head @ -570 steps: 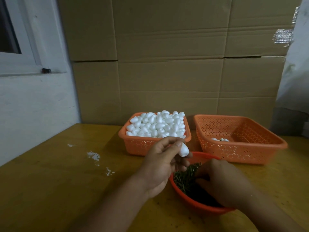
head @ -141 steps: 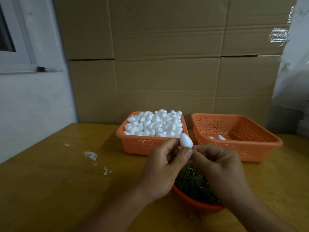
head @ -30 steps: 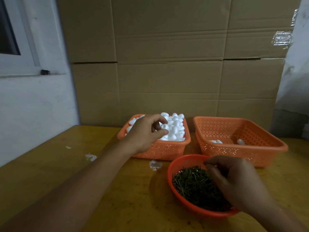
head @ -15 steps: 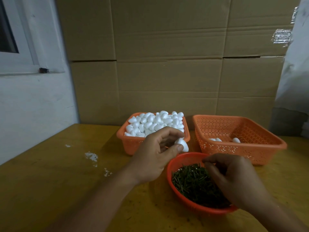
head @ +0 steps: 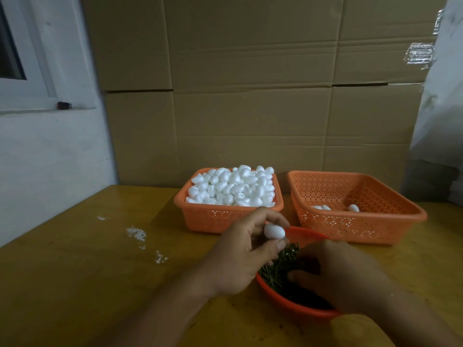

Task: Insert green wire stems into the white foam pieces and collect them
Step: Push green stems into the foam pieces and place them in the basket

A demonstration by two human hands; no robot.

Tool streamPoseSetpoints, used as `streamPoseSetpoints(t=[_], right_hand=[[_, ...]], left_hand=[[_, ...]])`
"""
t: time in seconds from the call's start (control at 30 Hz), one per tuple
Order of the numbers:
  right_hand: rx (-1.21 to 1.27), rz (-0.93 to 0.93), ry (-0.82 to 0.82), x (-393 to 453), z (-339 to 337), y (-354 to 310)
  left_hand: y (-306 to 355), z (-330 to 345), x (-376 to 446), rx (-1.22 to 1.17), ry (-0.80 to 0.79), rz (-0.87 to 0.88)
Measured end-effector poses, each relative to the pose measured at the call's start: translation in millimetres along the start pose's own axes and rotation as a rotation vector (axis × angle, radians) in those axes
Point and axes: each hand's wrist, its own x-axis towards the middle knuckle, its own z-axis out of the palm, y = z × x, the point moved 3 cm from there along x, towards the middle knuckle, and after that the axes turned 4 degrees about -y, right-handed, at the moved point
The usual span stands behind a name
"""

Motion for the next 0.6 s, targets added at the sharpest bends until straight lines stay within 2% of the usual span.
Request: streamPoseSetpoints(t=[0.13, 0.33, 0.6], right_hand=[[-0.04, 0.011, -0.087, 6, 4, -7], [-0.013, 0.03, -0.03, 12, 8, -11], [0.082, 0.029, 0.056, 10, 6, -7]], left_hand=[[-1, 3, 2, -0.093, 0.038, -0.015], [-4, 0, 5, -0.304, 0.165, -0.095], [-3, -3, 4, -0.682, 0.179, -0.194]])
